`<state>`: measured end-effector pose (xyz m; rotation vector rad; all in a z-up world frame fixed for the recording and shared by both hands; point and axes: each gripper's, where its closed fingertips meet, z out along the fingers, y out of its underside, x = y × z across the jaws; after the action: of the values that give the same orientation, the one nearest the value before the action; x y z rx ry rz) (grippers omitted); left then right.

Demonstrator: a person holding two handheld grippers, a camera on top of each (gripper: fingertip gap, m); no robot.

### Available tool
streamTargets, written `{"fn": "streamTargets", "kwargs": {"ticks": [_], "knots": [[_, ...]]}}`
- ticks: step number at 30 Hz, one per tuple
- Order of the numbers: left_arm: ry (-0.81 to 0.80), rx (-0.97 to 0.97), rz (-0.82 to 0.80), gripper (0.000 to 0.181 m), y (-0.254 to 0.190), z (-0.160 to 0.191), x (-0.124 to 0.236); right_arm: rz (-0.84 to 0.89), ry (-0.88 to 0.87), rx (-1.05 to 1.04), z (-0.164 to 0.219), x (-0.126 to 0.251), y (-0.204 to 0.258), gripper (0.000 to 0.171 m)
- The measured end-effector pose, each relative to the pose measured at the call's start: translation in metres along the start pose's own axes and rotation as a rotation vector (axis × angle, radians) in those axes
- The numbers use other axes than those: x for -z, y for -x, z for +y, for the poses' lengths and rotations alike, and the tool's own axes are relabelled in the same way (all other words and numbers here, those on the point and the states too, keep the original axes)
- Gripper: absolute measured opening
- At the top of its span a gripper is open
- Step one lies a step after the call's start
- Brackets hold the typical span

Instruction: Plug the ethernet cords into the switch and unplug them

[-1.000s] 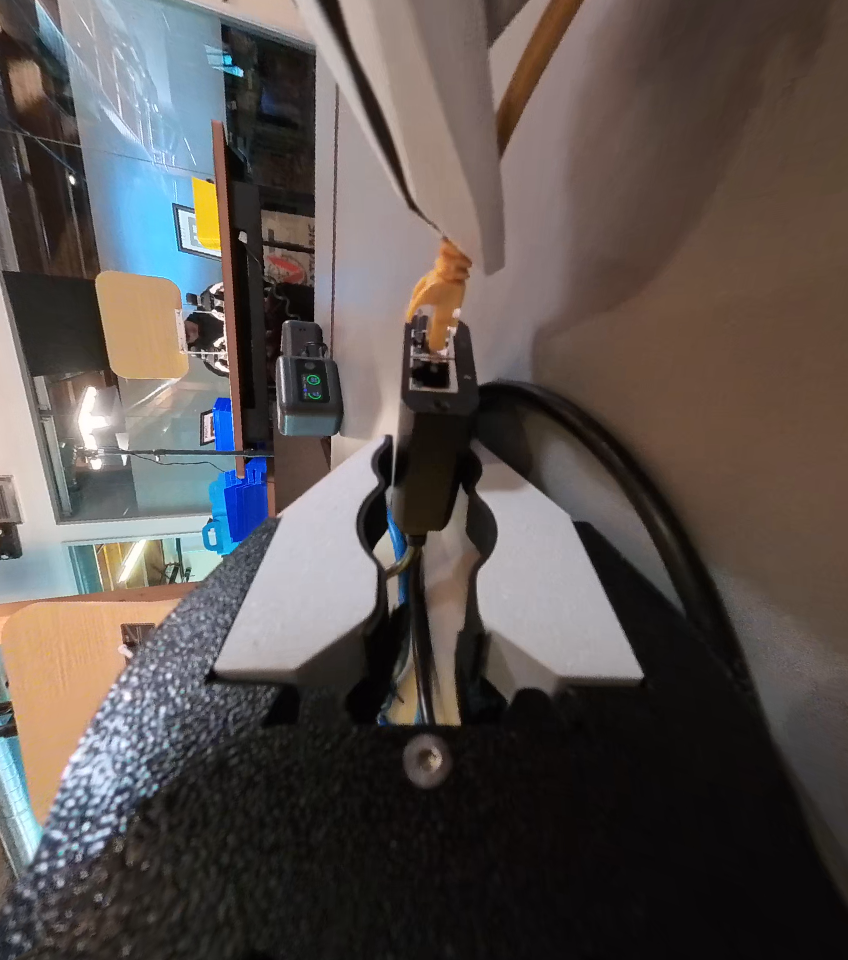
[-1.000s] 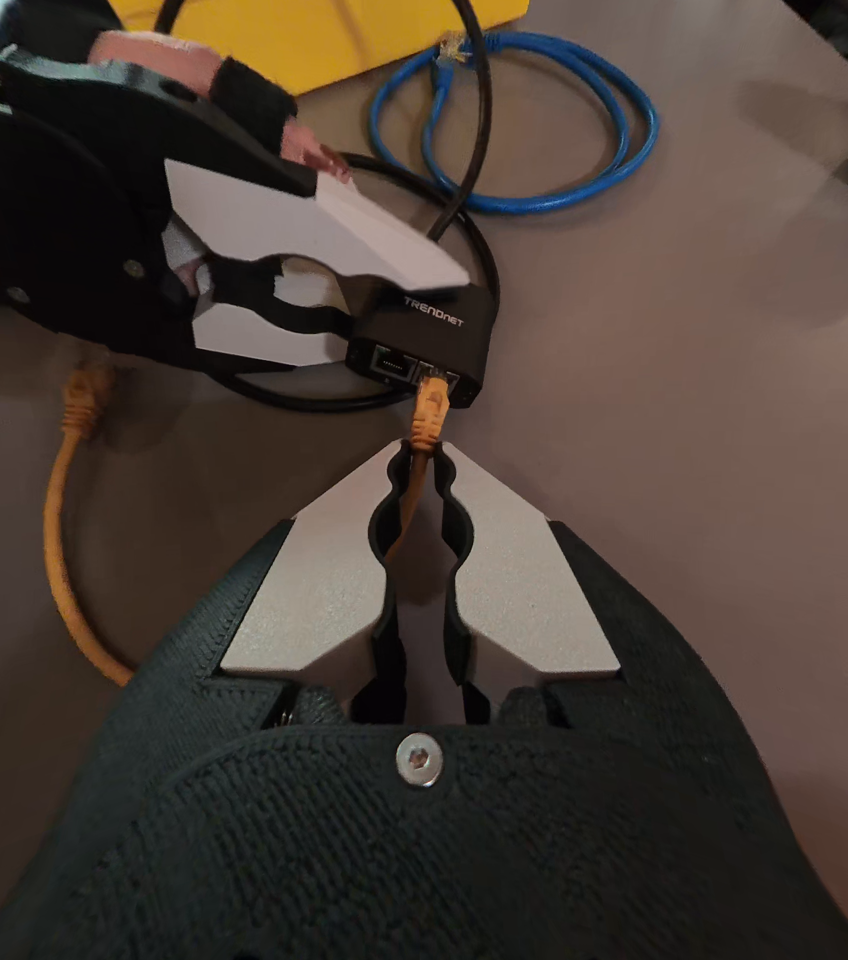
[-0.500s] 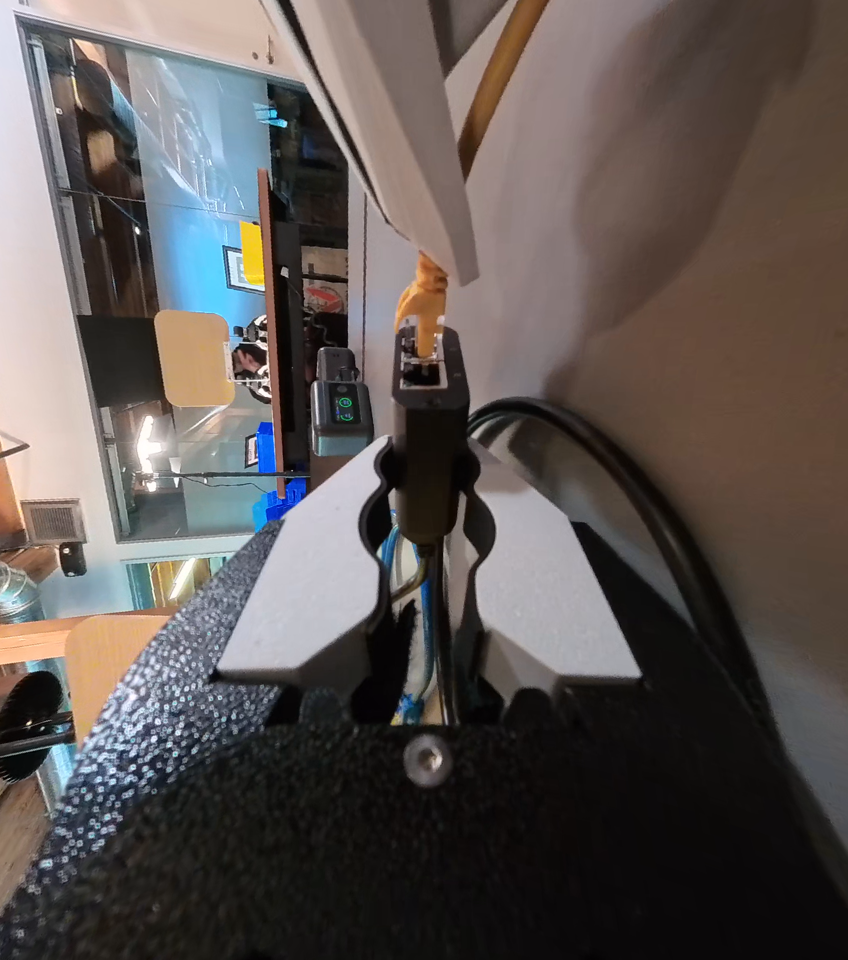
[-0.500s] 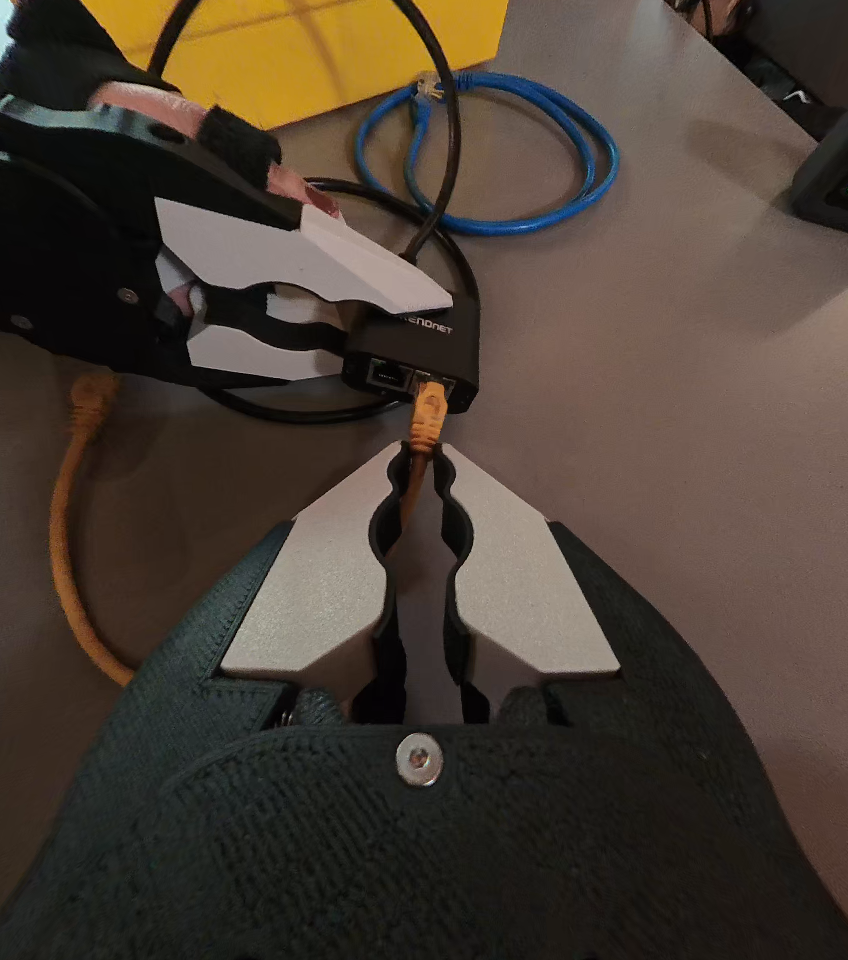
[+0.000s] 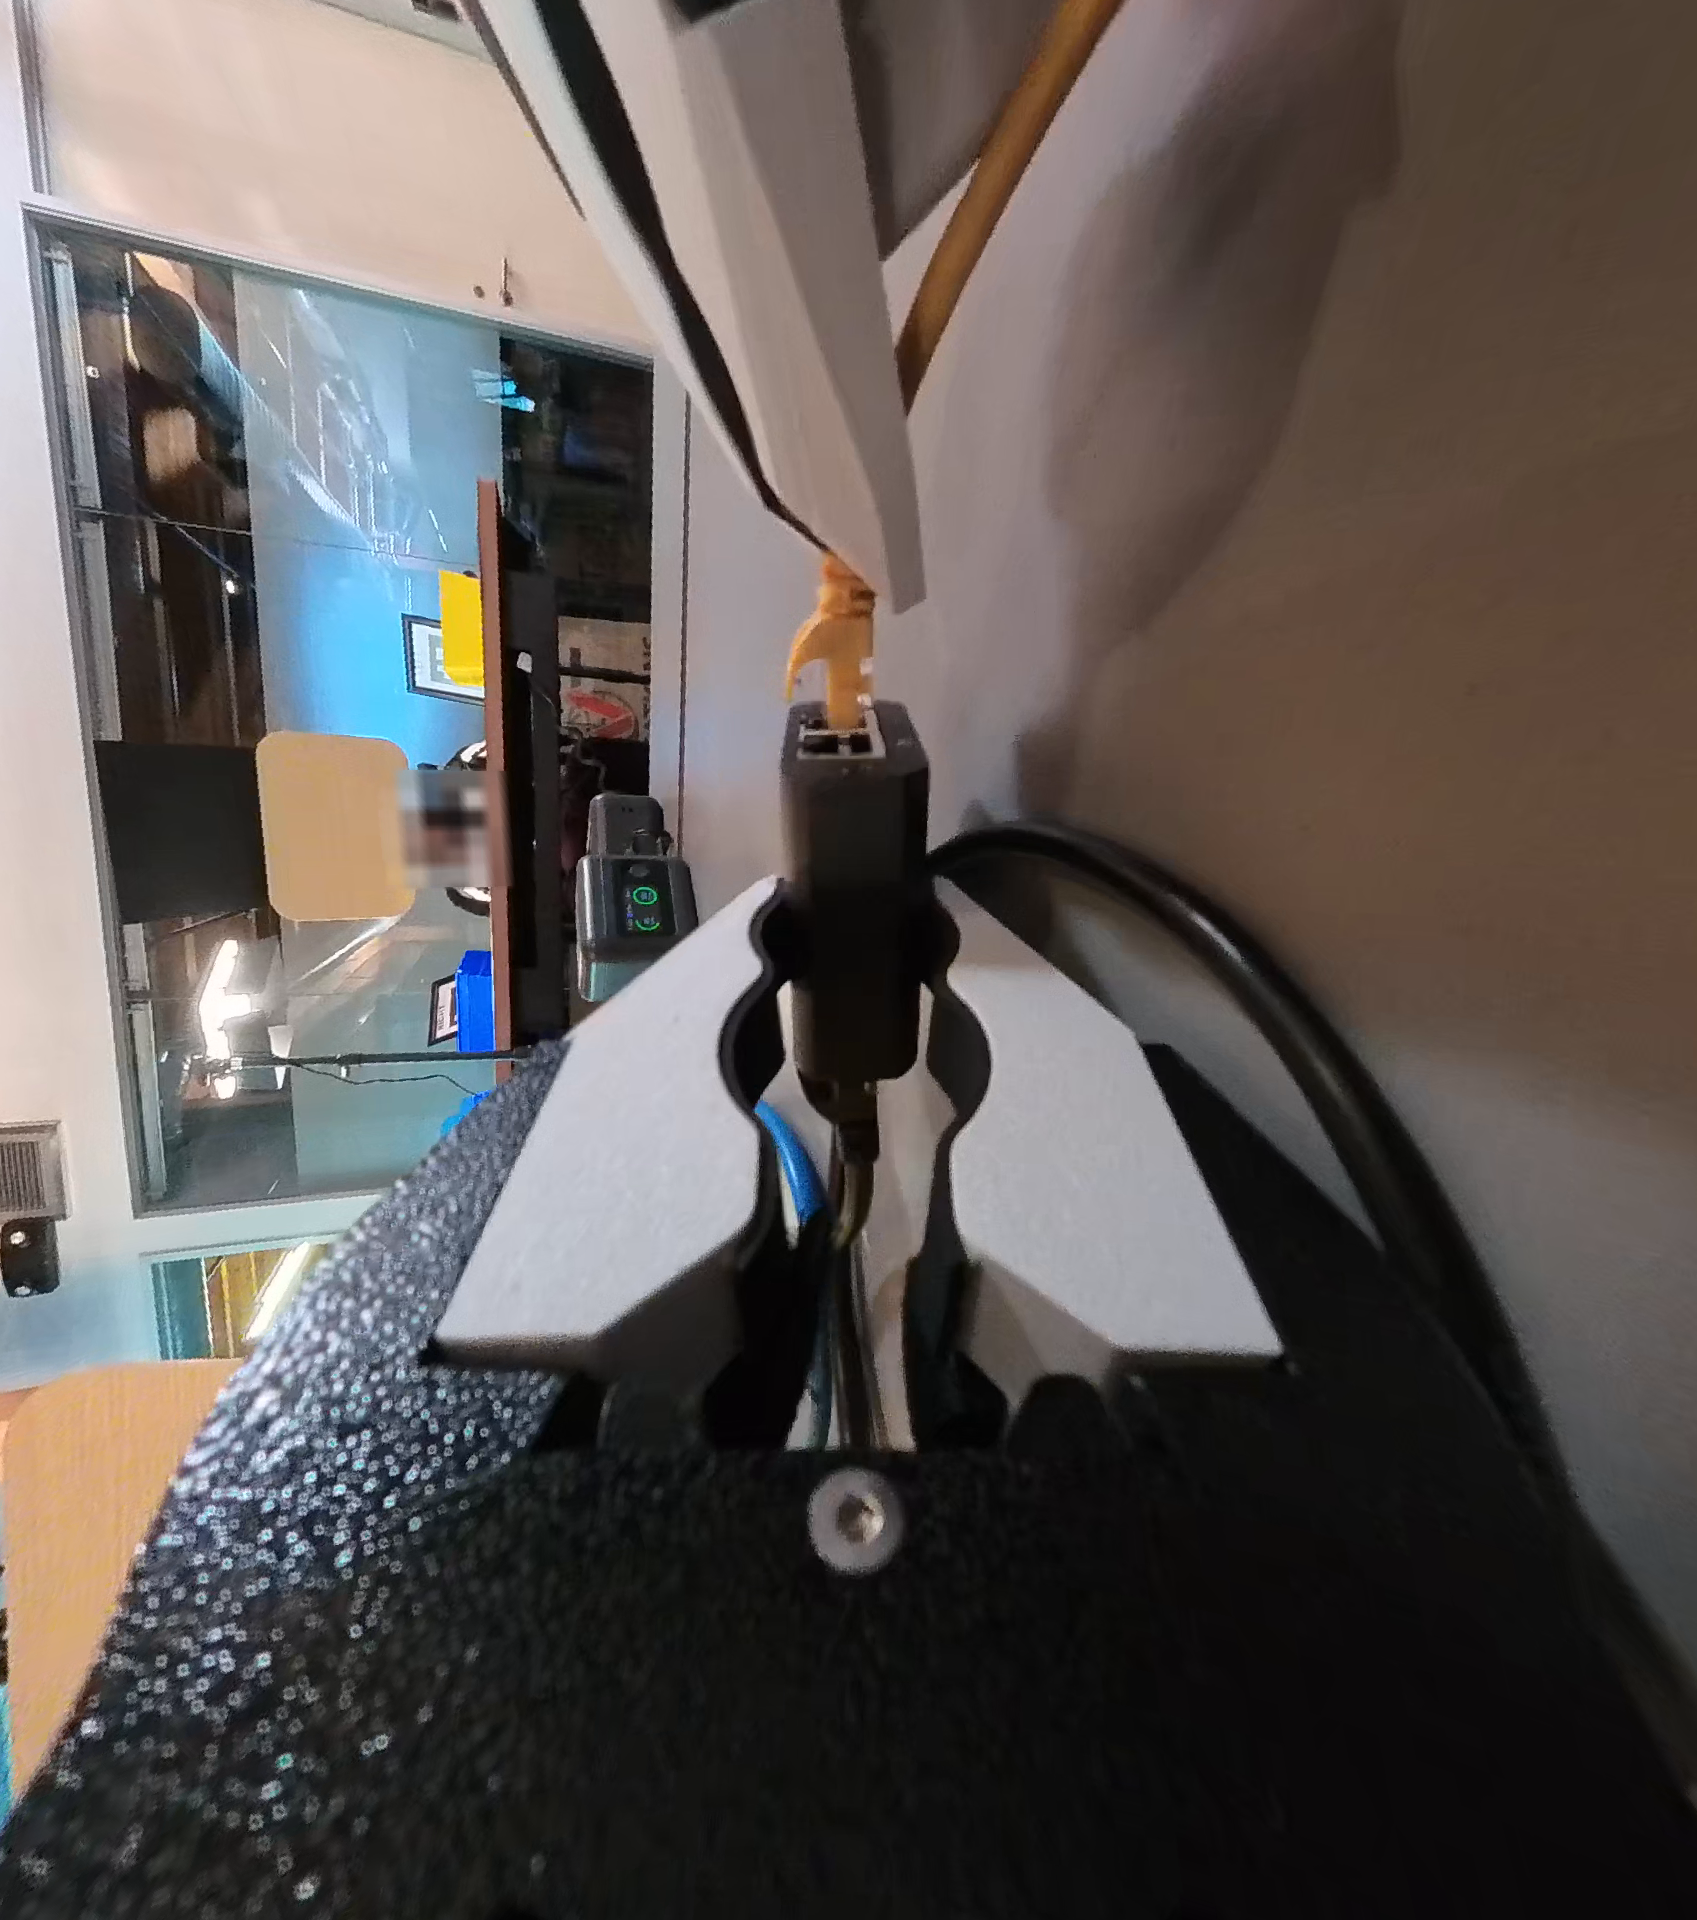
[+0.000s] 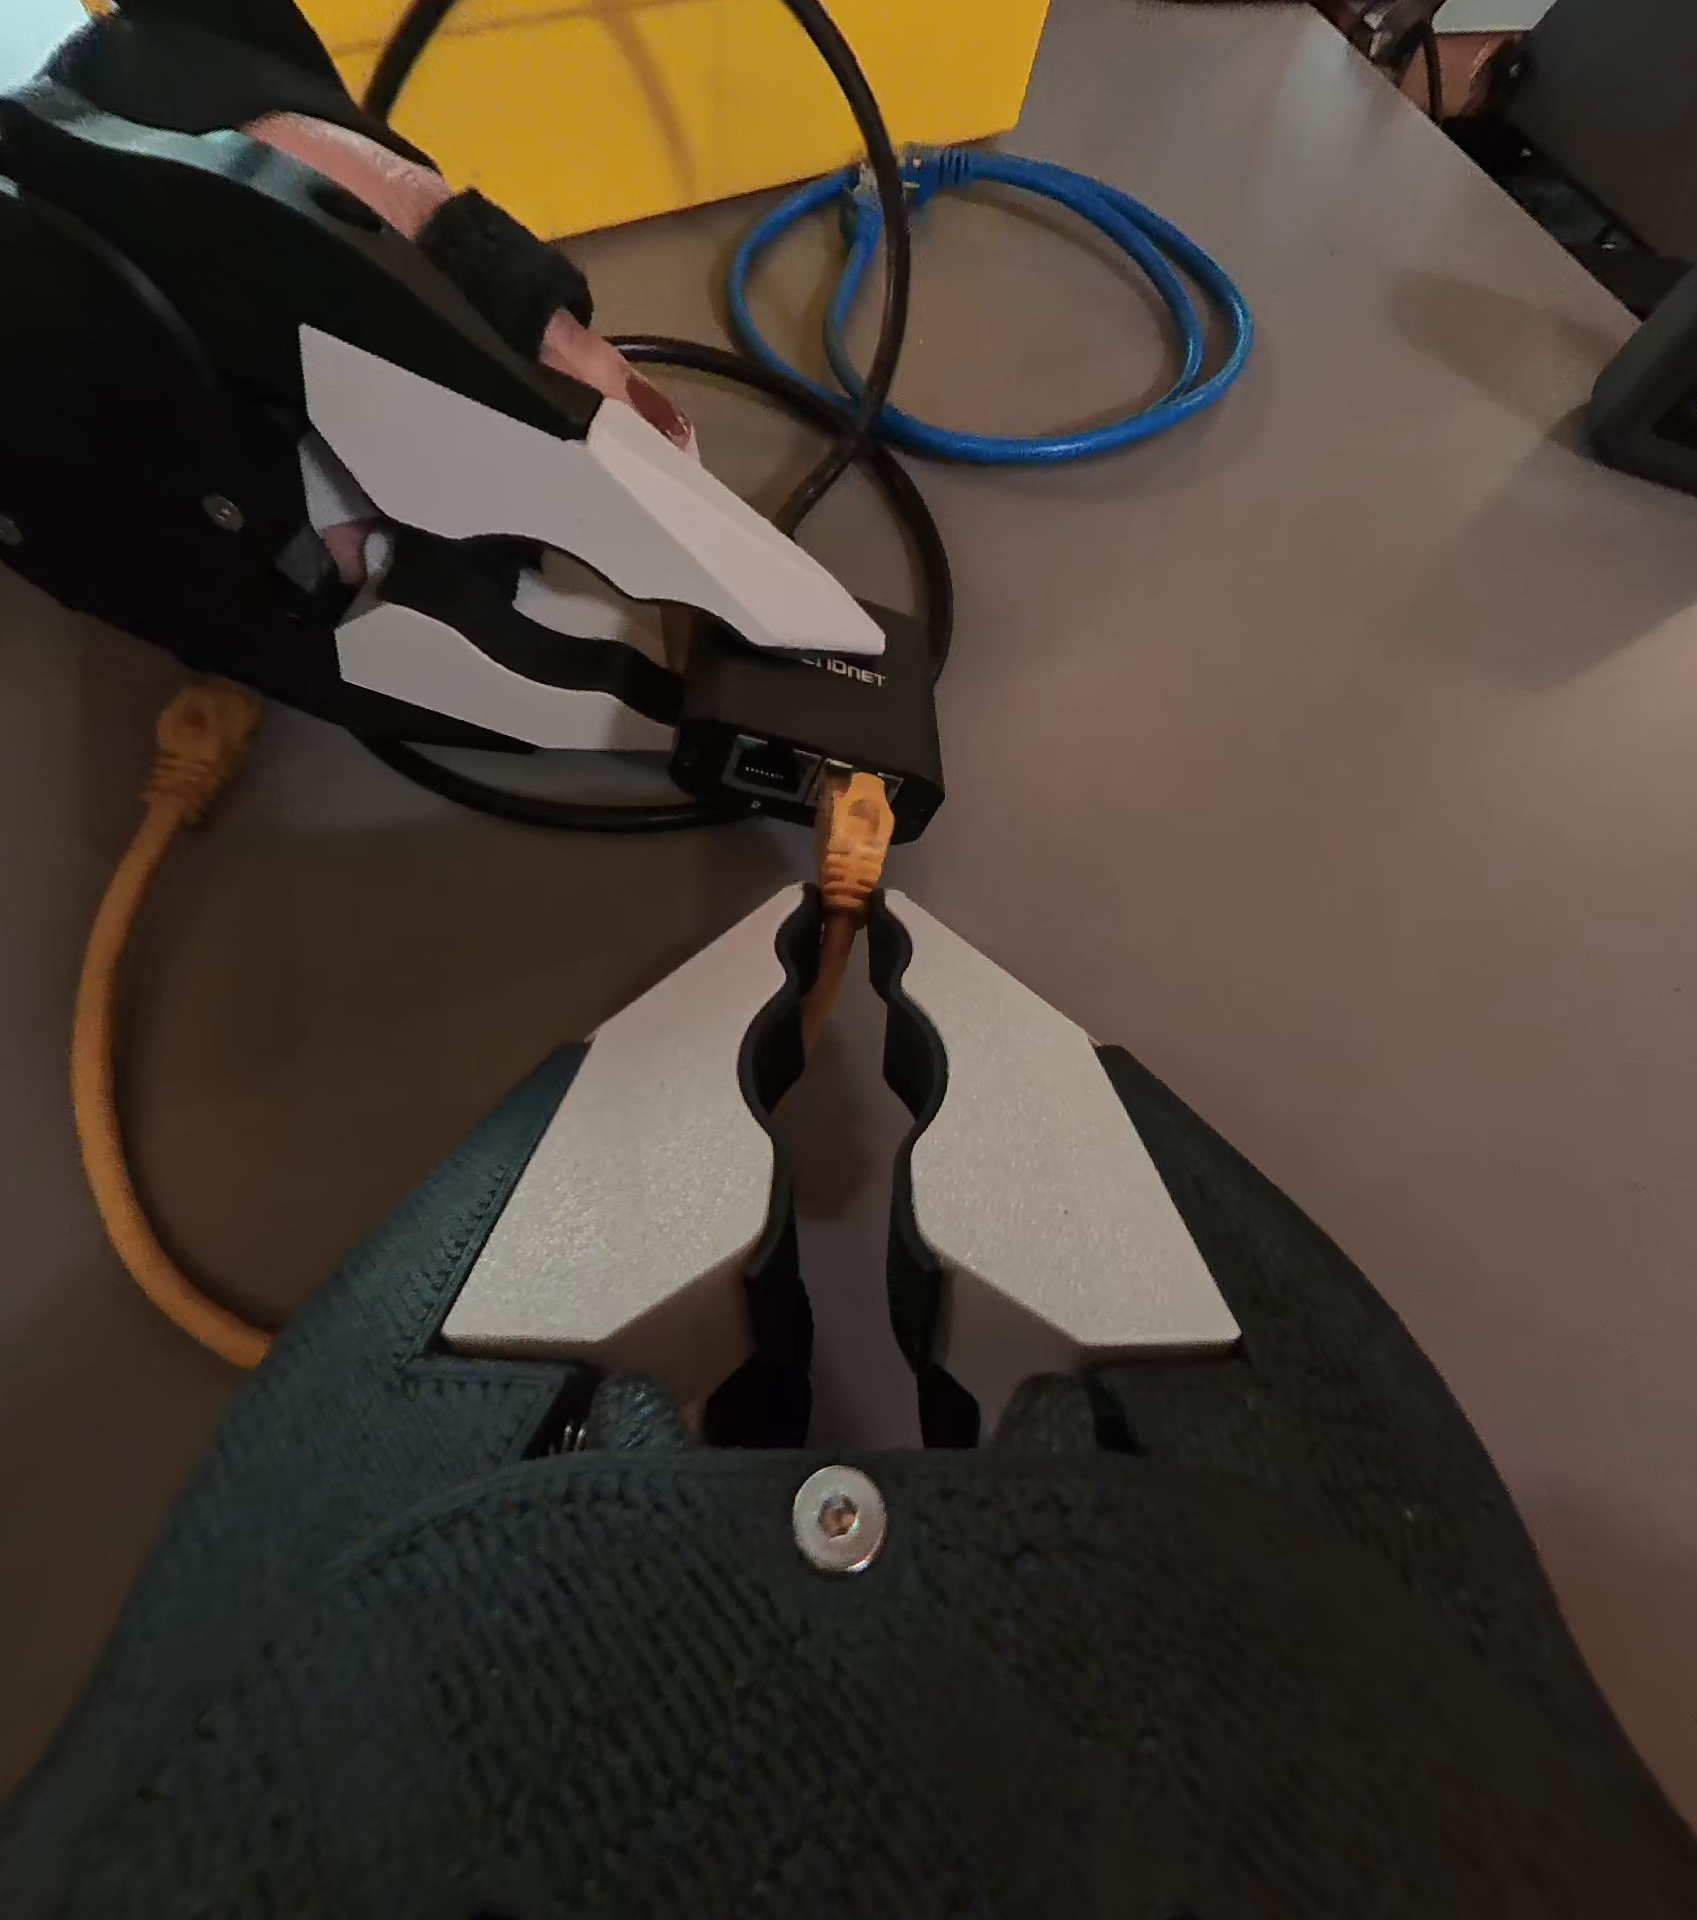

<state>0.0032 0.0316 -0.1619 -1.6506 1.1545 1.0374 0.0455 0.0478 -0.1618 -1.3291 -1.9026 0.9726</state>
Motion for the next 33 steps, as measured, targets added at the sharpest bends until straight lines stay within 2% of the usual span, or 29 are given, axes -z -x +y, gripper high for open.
{"fn": "streamTargets", "kwargs": {"ticks": [9,12,17,20,23,26,30,33], "knots": [[0.034,0.009,-0.043,0.021,0.006,0.006,0.0,0.016,-0.051,0.007,-0.005,0.0,-0.001,0.009],[0.016,-0.027,-0.088,0.021,0.01,0.002,0.003,0.053,-0.178,0.046,-0.022,0.012,-0.003,0.024],[-0.114,-0.008,-0.203,0.022,0.029,-0.02,0.022,0.322,-0.472,0.159,-0.061,0.055,-0.029,0.022],[-0.129,0.051,-0.204,0.022,0.032,-0.021,0.026,0.444,-0.469,0.145,-0.059,0.062,-0.046,0.021],[-0.077,0.039,-0.174,0.022,0.027,-0.01,0.016,0.381,-0.396,0.044,-0.06,0.046,-0.052,0.024],[-0.08,0.045,-0.129,0.021,0.021,-0.007,0.01,0.191,-0.353,0.031,-0.095,0.02,-0.043,0.025],[-0.113,0.028,-0.077,0.021,0.013,-0.011,0.007,-0.02,-0.176,0.29,-0.144,-0.044,-0.033,0.032],[-0.118,0.004,-0.039,0.022,0.004,-0.01,0.006,-0.207,-0.02,0.482,-0.153,-0.107,-0.03,0.034]]}}
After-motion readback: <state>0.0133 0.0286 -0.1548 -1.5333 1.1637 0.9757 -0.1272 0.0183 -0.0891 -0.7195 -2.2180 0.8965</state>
